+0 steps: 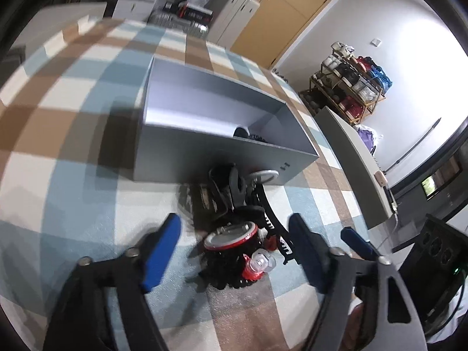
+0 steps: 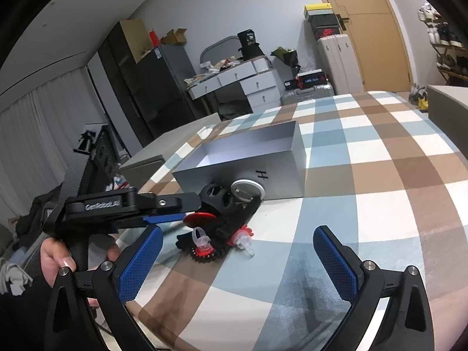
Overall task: Organize jewelry
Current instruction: 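Grasp the red round hair tie from the pile with the left tool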
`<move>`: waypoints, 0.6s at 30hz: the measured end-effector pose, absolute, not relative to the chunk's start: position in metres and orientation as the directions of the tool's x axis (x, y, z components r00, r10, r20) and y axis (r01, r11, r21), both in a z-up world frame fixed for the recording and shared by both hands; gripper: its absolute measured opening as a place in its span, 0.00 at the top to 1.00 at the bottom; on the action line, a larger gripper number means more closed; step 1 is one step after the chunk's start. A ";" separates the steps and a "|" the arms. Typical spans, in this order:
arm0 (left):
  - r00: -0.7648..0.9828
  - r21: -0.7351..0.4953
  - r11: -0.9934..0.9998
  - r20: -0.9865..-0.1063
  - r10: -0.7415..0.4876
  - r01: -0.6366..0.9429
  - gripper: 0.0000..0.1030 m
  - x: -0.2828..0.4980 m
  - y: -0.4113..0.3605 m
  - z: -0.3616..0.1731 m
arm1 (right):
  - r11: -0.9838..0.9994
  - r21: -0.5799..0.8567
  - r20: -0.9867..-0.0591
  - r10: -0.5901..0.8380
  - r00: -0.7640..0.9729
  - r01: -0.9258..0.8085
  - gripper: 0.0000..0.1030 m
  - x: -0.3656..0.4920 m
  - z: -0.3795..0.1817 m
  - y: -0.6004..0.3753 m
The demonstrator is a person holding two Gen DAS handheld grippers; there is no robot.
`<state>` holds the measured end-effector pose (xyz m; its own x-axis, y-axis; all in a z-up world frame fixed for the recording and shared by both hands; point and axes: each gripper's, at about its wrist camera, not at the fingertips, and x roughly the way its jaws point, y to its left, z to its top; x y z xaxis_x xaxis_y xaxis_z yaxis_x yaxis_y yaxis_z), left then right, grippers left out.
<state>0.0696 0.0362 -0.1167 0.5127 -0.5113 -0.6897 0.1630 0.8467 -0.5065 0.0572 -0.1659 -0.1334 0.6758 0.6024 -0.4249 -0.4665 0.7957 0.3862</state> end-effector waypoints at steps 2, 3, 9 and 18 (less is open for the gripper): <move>0.502 -0.511 0.846 -0.697 -0.512 0.154 0.38 0.068 0.035 -0.120 | 0.793 0.389 -0.424 0.605 0.673 -0.468 0.00 0.057 -0.134 -0.166; 0.495 -0.516 0.842 -0.697 -0.518 0.155 0.38 0.068 0.034 -0.119 | 0.792 0.390 -0.424 0.607 0.672 -0.469 0.00 0.057 -0.134 -0.166; 0.468 -0.507 0.848 -0.718 -0.515 0.155 0.66 0.067 0.031 -0.123 | 0.788 0.400 -0.420 0.612 0.670 -0.468 0.00 0.057 -0.135 -0.168; 0.479 -0.496 0.851 -0.713 -0.512 0.172 0.95 0.065 0.033 -0.117 | 0.789 0.413 -0.419 0.608 0.675 -0.455 0.00 0.056 -0.135 -0.172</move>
<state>0.0652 0.0329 -0.1169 0.4788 -0.5122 -0.7131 0.1724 0.8512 -0.4957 0.0558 -0.1717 -0.1347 0.6746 0.6079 -0.4187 -0.4549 0.7891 0.4128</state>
